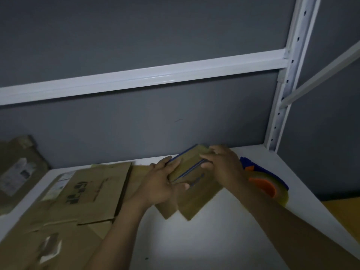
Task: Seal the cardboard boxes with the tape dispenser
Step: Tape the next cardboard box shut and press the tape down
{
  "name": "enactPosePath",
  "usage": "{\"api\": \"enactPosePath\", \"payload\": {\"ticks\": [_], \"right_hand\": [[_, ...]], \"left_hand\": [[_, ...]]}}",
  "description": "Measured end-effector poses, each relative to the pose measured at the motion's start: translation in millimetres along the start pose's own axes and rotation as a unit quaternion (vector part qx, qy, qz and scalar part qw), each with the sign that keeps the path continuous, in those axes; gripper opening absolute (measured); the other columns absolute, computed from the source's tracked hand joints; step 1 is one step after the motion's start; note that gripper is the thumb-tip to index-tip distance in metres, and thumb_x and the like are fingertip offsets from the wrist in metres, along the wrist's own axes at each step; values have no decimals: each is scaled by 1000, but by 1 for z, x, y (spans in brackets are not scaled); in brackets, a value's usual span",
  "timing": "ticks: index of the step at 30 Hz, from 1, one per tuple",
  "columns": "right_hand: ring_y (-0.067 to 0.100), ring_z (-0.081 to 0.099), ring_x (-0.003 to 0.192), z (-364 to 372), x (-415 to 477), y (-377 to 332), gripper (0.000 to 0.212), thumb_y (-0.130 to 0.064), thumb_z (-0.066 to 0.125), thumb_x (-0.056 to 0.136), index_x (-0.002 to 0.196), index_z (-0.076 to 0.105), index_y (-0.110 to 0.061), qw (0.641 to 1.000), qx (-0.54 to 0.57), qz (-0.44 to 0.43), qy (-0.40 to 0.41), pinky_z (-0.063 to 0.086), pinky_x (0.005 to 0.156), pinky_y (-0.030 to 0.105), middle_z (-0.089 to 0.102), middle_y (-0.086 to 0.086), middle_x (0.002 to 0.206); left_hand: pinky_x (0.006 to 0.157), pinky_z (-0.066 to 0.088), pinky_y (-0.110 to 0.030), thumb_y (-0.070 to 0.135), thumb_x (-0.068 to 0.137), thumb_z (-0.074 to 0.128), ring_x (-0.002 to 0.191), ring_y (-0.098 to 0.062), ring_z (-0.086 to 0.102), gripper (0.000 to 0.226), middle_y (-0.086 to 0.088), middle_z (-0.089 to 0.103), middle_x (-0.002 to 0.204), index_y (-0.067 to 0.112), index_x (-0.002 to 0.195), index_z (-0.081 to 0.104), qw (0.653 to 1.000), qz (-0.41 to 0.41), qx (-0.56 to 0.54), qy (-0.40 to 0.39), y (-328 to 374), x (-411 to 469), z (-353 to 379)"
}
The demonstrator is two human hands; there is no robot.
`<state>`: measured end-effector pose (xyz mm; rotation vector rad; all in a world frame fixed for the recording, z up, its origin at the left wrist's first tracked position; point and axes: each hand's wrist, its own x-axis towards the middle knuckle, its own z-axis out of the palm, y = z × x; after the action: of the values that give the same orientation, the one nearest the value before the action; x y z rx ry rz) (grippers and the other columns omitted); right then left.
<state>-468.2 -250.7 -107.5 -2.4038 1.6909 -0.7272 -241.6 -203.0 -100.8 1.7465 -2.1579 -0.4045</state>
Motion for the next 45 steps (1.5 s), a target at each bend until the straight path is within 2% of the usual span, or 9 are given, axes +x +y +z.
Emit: {"api": "enactPosePath", "payload": {"ticks": [13, 16, 22, 27, 29, 33, 38, 41, 45], "right_hand": [[27, 49, 124, -31, -79, 101, 58, -26, 57, 95, 148, 33, -24, 957, 101, 262, -74, 38, 104, 35, 50, 7, 139], [28, 56, 113, -30, -89, 105, 41, -17, 54, 96, 136, 49, -8, 952, 124, 280, -15, 42, 98, 32, 60, 11, 126], [14, 60, 80, -32, -91, 89, 18, -15, 65, 87, 105, 64, -13, 950, 153, 251, 108, 40, 60, 15, 65, 0, 89], [-2, 59, 78, -54, -76, 47, 22, -25, 72, 84, 101, 58, -23, 911, 288, 195, 222, 45, 60, 6, 61, -15, 87], [-3, 58, 81, -68, -70, 39, 25, -23, 74, 83, 97, 53, -26, 903, 339, 166, 205, 46, 61, 7, 58, -17, 90], [1, 62, 89, -93, -60, 32, 53, -11, 76, 80, 114, 44, -37, 894, 440, 71, 53, 49, 66, 11, 56, -15, 108], [1, 62, 103, -101, -50, 22, 74, -20, 83, 68, 124, 44, -47, 891, 453, -4, 21, 52, 75, 17, 61, -28, 113], [-1, 58, 109, -103, -46, 18, 74, -24, 81, 66, 129, 47, -43, 908, 417, -34, 27, 49, 79, 13, 58, -26, 121], [-2, 55, 112, -106, -44, 19, 77, -24, 84, 70, 134, 45, -42, 934, 353, -51, 25, 48, 81, 11, 54, -25, 125]], "left_hand": [[109, 36, -36, 38, 87, 67, 132, -28, 40, 68, -2, 32, 154, 26, 147, 37, 992, 69, -6, 106, 29, 33, 50], [100, 38, -37, 24, 88, 69, 125, -31, 40, 73, -6, 29, 156, 21, 150, 31, 989, 63, 66, 120, 43, 35, 50], [96, 43, -33, 43, 82, 72, 117, -23, 48, 68, -10, 57, 131, 9, 137, 52, 951, 210, 29, 225, 95, 17, 60], [79, 46, -10, 39, 92, 61, 94, 8, 58, 53, 10, 61, 120, 25, 140, 44, 955, 41, -285, 73, 137, 2, 47], [57, 47, -6, 22, 90, 66, 76, 11, 62, 48, 6, 67, 104, 20, 136, 51, 923, -7, -382, 50, 135, 2, 36], [75, 54, -14, 2, 83, 69, 95, 2, 67, 66, 3, 67, 117, 17, 143, 43, 872, 15, -488, 24, 121, -3, 23], [91, 53, -24, 47, 78, 76, 113, -6, 62, 60, 9, 66, 122, 29, 132, 56, 868, 28, -492, 50, 116, -6, 2], [67, 53, -16, 67, 86, 47, 89, -6, 71, 55, 5, 75, 99, 21, 105, 70, 822, -41, -566, 50, 126, -1, -22], [49, 49, -15, 44, 96, 49, 59, -2, 67, 37, 6, 73, 70, 16, 83, 69, 814, -76, -573, 61, 131, 4, -36]]}}
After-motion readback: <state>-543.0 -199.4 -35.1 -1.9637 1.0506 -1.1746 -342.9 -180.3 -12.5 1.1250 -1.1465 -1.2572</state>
